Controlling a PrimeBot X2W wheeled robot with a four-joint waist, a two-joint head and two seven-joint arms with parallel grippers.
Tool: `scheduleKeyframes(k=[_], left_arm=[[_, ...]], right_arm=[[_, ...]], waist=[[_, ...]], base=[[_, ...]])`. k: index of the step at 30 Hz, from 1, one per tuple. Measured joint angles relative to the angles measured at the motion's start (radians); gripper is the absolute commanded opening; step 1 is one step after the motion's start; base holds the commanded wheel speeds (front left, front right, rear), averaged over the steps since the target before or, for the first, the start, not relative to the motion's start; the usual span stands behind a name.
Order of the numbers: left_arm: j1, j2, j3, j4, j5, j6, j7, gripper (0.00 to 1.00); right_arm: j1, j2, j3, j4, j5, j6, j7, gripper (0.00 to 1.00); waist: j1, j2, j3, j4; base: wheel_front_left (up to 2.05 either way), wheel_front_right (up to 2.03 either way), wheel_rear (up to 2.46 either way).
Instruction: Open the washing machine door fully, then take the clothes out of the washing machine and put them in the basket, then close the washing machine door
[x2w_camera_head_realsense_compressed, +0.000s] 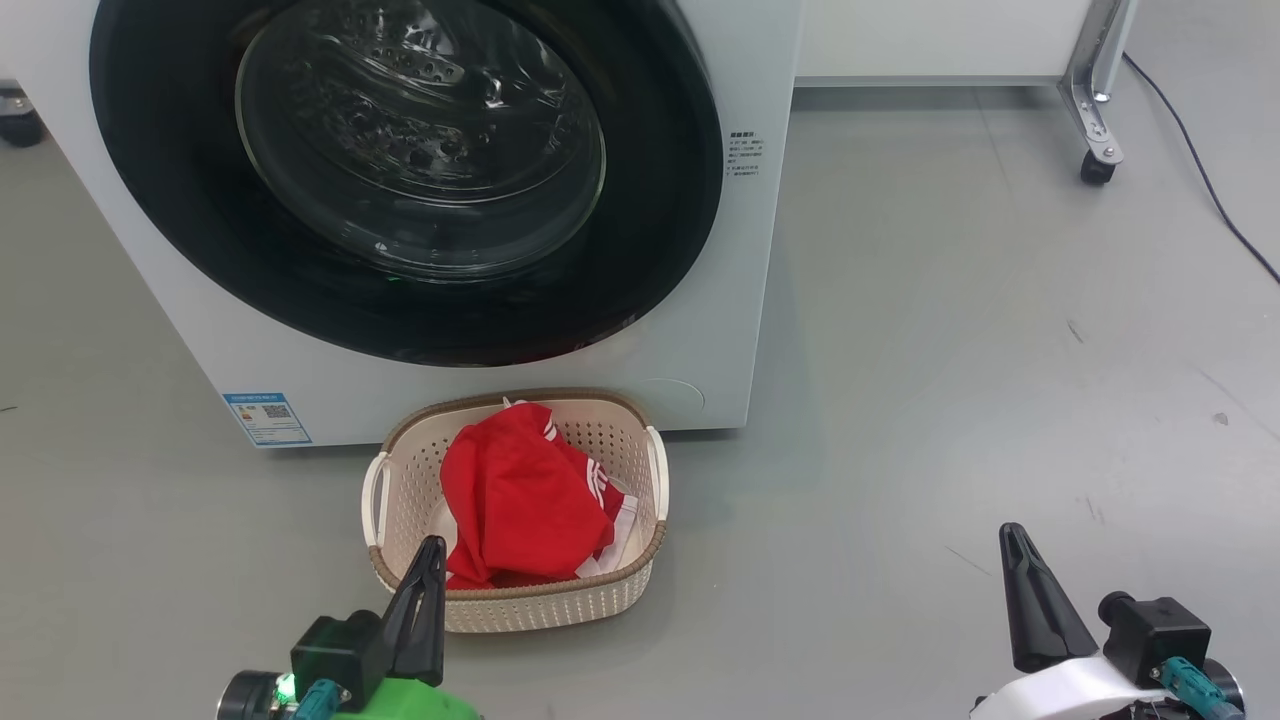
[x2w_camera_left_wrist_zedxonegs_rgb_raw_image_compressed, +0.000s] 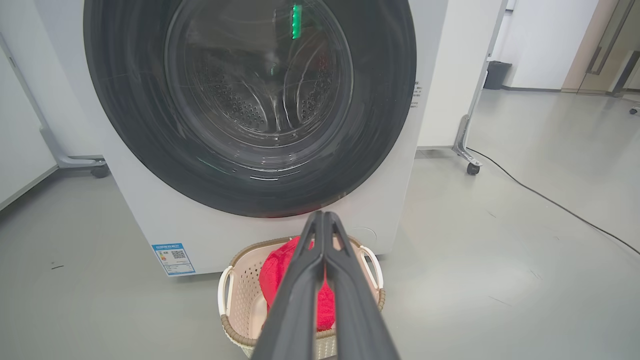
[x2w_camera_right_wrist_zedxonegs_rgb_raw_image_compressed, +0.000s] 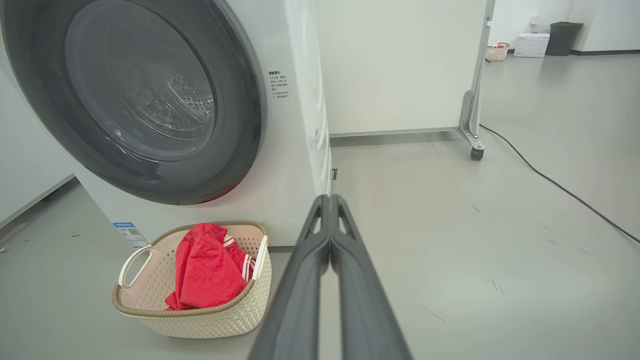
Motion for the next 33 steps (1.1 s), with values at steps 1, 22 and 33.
scheduleKeyframes(k=[1, 22, 33], left_arm=[[0.000, 0.000, 0.001, -0.001, -0.010, 0.000, 0.000, 0.00], [0.000, -0.008, 0.074, -0.021, -0.299, -0.045, 0.054, 0.00], [0.000, -0.006, 0.118, -0.019, -0.451, -0.071, 0.097, 0.00]], right_arm=[[0.000, 0.000, 0.000, 0.000, 0.010, 0.002, 0.000, 0.00], [-0.009, 0.024, -0.059, -0.003, 0.284, 0.043, 0.058, 0.00], [-0.032, 0.026, -0.099, 0.011, 0.434, 0.069, 0.098, 0.00]], waist=[[0.0000, 0.0000, 0.000, 0.000], [0.0000, 0.0000, 0.003, -0.006], [0.0000, 0.0000, 0.004, -0.010]], base=[[0.00, 0.00, 0.00], [0.00, 0.00, 0.00], [0.00, 0.00, 0.00]])
